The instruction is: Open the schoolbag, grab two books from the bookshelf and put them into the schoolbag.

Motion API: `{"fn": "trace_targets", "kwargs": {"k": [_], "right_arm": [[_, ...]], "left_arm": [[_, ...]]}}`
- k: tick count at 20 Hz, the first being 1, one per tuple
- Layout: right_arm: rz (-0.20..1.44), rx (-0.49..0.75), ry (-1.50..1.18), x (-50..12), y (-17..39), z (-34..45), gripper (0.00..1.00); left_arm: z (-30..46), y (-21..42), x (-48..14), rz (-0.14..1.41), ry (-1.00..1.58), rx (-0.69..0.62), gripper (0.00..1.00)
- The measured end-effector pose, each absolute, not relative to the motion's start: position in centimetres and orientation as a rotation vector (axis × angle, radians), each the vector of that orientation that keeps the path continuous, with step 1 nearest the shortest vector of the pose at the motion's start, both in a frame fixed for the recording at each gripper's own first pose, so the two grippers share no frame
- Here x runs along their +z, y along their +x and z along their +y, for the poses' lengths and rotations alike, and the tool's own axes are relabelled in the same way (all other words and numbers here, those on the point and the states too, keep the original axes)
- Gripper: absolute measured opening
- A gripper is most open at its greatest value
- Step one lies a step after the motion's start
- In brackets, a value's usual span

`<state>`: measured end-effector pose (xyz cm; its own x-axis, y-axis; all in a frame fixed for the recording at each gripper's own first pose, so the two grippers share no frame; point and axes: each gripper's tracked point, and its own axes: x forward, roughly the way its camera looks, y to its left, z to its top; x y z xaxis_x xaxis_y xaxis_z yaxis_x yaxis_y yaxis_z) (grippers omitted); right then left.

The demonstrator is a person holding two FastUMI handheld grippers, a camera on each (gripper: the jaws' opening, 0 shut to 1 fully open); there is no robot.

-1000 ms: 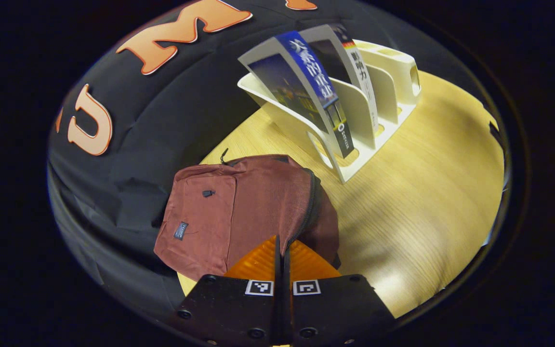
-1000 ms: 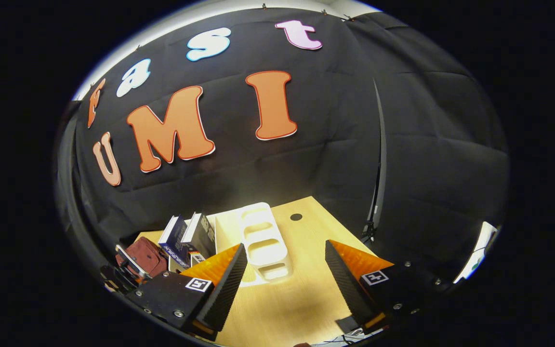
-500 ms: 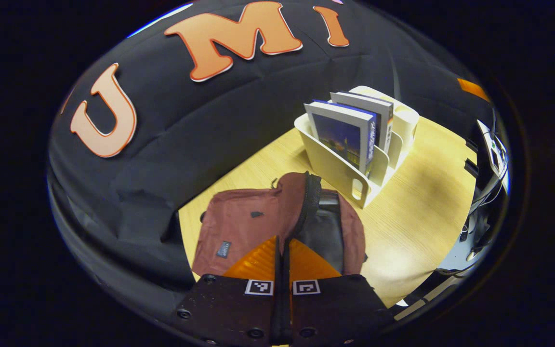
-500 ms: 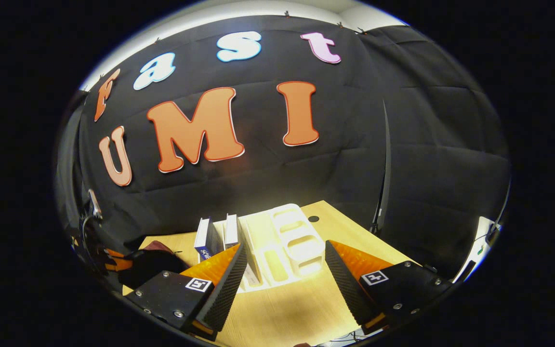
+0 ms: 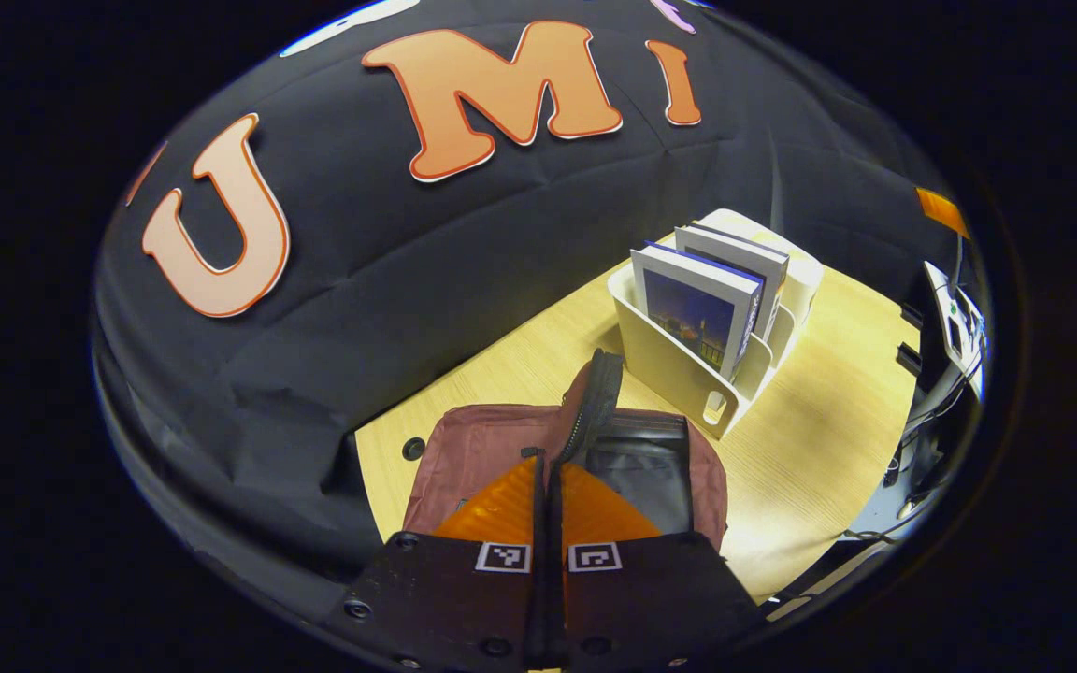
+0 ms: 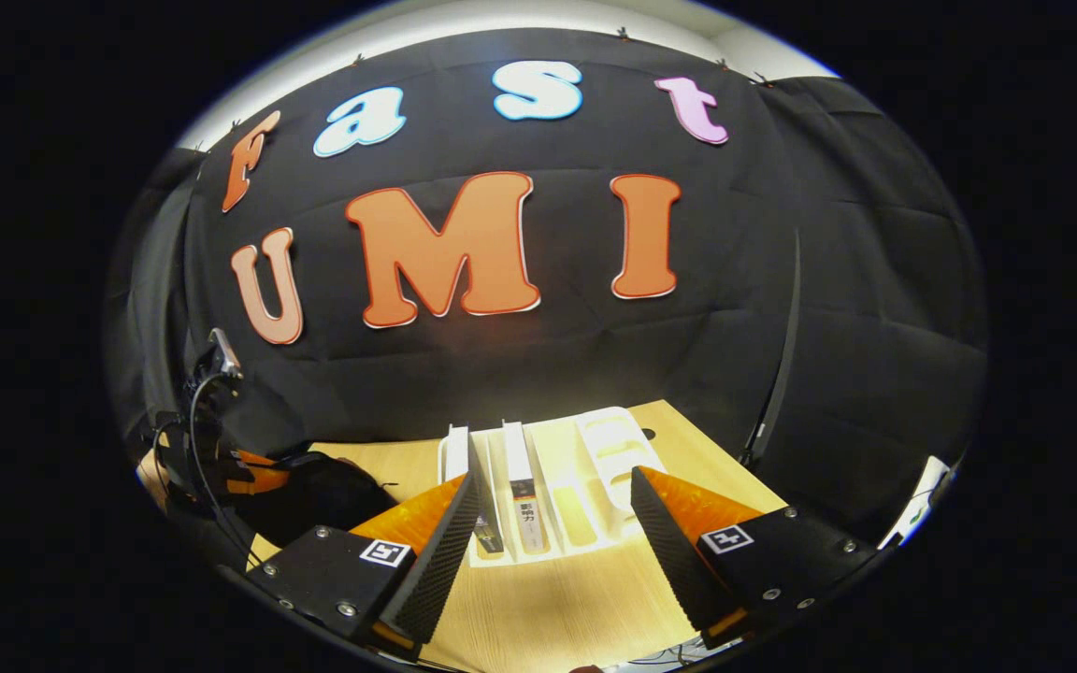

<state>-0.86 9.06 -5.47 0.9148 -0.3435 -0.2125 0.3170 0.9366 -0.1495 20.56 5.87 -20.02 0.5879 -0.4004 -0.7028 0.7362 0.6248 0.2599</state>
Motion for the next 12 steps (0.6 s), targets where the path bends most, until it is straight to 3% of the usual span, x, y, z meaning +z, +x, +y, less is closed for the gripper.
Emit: {"fn": "trace_targets", "kwargs": {"k": [7, 12], "right_arm": [[0.515, -0.092, -0.219, -6.6, 9.2, 15.6, 0.97], [0.734, -0.057, -0.133, -11.2, 17.3, 15.8, 0.97]], "left_arm": [[6.2, 20.1, -20.8, 0.658, 0.561, -0.719, 0.01], [6.4, 19.9, -21.4, 0.679, 0.53, -0.707, 0.01]]}}
